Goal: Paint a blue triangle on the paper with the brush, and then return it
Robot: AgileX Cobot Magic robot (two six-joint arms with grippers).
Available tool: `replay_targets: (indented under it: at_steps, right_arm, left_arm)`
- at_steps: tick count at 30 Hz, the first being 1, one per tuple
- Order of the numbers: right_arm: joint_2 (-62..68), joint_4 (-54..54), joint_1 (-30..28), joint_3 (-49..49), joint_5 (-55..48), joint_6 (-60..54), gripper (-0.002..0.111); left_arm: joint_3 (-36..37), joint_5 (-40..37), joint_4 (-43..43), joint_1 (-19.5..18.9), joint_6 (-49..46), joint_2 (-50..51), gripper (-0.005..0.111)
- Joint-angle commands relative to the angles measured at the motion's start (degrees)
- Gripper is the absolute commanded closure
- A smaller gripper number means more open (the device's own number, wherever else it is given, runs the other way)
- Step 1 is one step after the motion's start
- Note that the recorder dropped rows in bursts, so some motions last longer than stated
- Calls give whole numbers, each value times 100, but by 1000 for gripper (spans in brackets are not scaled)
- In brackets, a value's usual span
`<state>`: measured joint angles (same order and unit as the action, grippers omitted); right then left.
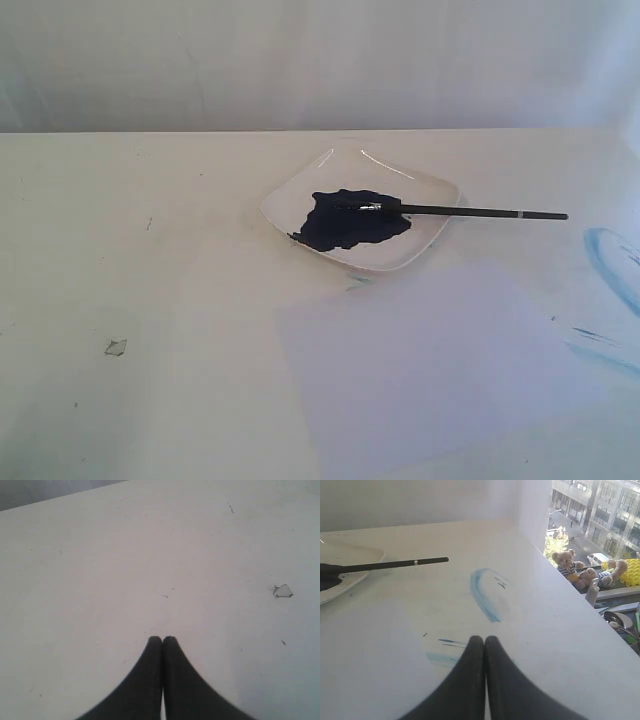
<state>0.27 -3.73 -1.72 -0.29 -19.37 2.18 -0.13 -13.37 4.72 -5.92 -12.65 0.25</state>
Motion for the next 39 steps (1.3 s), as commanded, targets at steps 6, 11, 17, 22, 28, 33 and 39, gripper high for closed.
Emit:
replay_targets:
  at_steps: [6,11,17,22,28,33,39]
  right_arm:
    - [-27,-27,-39,29,17,19,108]
    - [-27,-27,-39,29,17,19,108]
    - [-27,-27,-7,29,17,20,108]
    - [-27,-27,-7,29,17,20,108]
    - [-27,-27,-7,29,17,20,108]
    - [-27,-27,-7,29,17,20,108]
    - [-27,-27,-7,29,17,20,108]
  left_arm:
    - [13,10,53,35,19,-25,107]
    - [13,10,53,35,19,-25,107]
    - [13,10,53,35,19,-25,107]
    - [13,436,-26,35,-100,-25,107]
    - [13,1013,1531,35,1217,-25,107]
    - [13,2310,1645,35,2067,-25,107]
    - [13,2826,1645,35,2780,-25,107]
